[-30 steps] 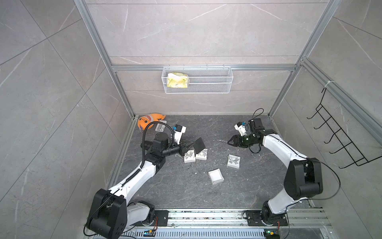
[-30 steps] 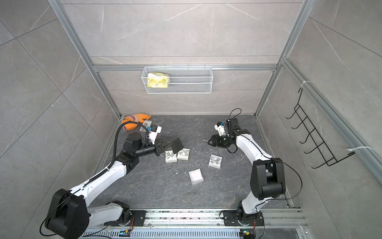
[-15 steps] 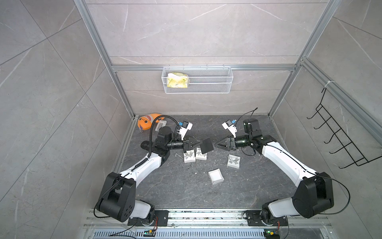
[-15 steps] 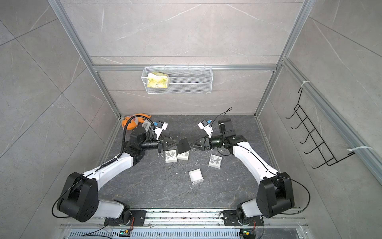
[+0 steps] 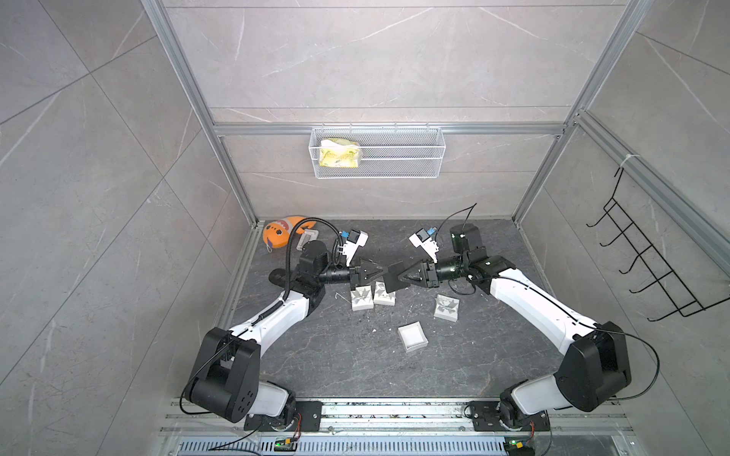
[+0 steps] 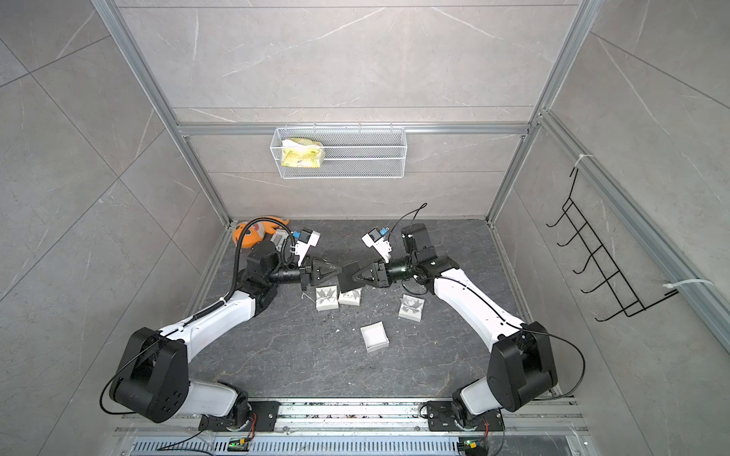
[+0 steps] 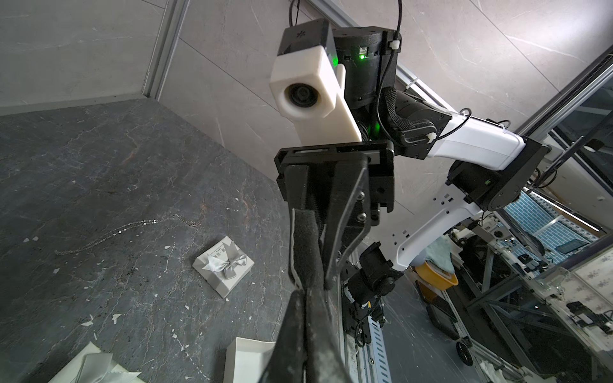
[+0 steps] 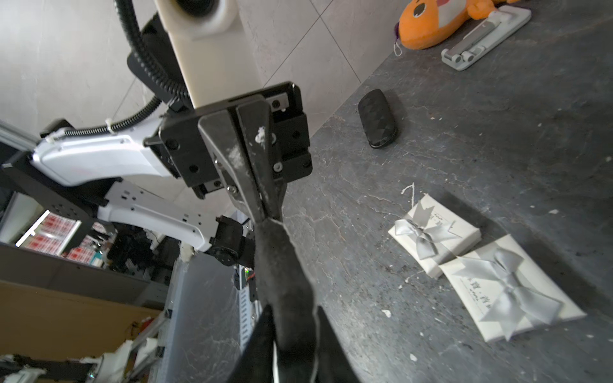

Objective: Take the necklace out of the lift-off lid jewelry box
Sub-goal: Place the inner lining in the jewelry box.

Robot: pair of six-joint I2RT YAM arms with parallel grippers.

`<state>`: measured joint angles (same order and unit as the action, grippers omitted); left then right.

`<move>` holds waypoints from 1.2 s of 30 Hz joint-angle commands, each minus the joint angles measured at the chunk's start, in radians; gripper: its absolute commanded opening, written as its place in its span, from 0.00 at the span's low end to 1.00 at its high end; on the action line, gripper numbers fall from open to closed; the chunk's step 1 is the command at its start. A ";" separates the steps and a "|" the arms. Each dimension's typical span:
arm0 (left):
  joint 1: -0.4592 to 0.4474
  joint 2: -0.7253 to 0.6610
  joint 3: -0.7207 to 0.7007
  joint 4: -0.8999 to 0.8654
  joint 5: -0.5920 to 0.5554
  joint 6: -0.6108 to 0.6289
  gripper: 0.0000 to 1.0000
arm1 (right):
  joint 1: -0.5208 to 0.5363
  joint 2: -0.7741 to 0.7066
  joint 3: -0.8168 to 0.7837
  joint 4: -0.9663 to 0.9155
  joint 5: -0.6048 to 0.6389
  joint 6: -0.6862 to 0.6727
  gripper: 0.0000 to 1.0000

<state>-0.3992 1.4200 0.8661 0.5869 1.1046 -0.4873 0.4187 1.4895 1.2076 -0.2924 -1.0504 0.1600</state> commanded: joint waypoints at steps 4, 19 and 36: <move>-0.003 -0.038 -0.035 -0.027 -0.033 0.023 0.34 | 0.005 -0.042 -0.018 -0.078 0.097 0.018 0.03; -0.178 -0.299 -0.248 -0.456 -0.671 0.321 0.67 | 0.045 -0.147 -0.239 -0.498 0.503 0.122 0.00; -0.497 -0.103 -0.266 -0.442 -0.922 0.370 0.49 | 0.115 -0.016 -0.276 -0.407 0.510 0.164 0.00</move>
<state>-0.8803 1.3037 0.5941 0.1146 0.2203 -0.1314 0.5236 1.4502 0.9054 -0.7319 -0.5346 0.3038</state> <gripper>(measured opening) 0.502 0.042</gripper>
